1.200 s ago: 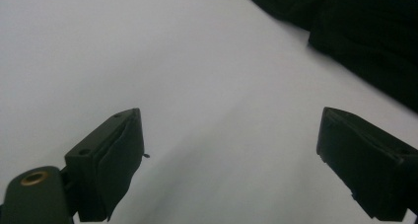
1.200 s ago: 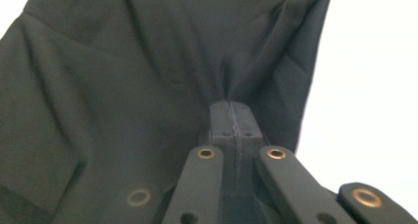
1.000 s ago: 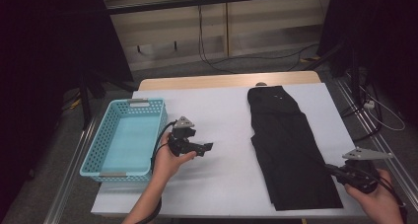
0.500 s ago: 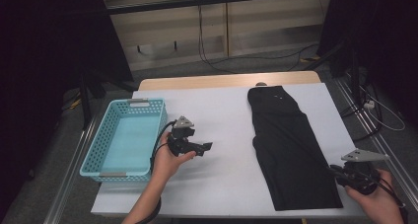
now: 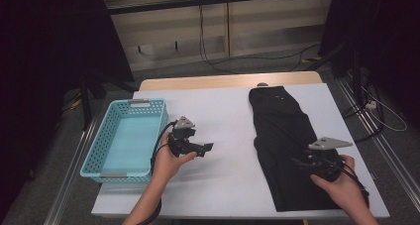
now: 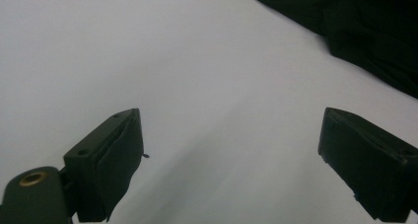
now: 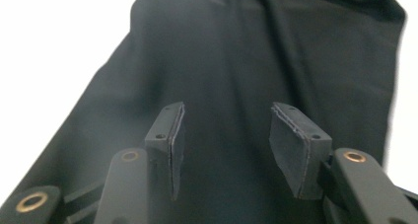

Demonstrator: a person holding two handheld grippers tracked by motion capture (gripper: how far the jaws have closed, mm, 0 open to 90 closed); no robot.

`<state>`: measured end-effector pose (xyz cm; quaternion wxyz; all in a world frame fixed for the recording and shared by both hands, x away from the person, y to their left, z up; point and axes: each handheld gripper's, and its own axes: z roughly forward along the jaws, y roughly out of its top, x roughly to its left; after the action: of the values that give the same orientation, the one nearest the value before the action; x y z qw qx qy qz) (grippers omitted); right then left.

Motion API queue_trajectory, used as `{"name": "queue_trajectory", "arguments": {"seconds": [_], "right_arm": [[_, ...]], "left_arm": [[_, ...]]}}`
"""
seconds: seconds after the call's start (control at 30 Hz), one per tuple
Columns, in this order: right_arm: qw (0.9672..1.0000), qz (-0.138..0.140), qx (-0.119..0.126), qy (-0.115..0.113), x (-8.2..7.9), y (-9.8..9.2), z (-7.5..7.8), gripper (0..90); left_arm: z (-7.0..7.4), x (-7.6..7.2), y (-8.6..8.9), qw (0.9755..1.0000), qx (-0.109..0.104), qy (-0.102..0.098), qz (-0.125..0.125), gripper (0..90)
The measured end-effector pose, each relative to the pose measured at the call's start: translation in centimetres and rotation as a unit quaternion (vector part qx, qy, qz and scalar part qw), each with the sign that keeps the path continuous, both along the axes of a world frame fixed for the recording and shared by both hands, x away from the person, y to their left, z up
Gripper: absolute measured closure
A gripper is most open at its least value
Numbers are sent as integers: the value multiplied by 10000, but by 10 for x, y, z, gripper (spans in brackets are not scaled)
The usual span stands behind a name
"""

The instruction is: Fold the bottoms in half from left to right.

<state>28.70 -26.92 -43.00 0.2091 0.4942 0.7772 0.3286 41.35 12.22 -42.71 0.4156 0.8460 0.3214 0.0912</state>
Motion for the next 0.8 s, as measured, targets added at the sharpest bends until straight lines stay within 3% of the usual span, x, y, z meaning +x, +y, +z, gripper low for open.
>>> {"name": "queue_trajectory", "arguments": {"seconds": [0.2,0.4,0.63,0.7,0.77,0.8], "right_arm": [[9996,270,27,-11,18,33,-5,443],[9992,394,77,0,32,57,-10,466],[9972,732,-98,133,38,86,-22,499],[9969,755,-229,40,38,90,-26,539],[9974,671,-243,5,38,90,-26,703],[9974,666,-282,-13,38,90,-26,737]], "left_arm": [[-1,0,0,10000,-20,5,12,100],[0,1,1,10000,-14,10,20,100],[-1,1,2,10000,18,38,-16,100],[-1,1,1,10000,11,49,-11,100],[-2,1,1,10000,15,51,-19,100],[-2,1,1,10000,18,52,-12,100]]}}
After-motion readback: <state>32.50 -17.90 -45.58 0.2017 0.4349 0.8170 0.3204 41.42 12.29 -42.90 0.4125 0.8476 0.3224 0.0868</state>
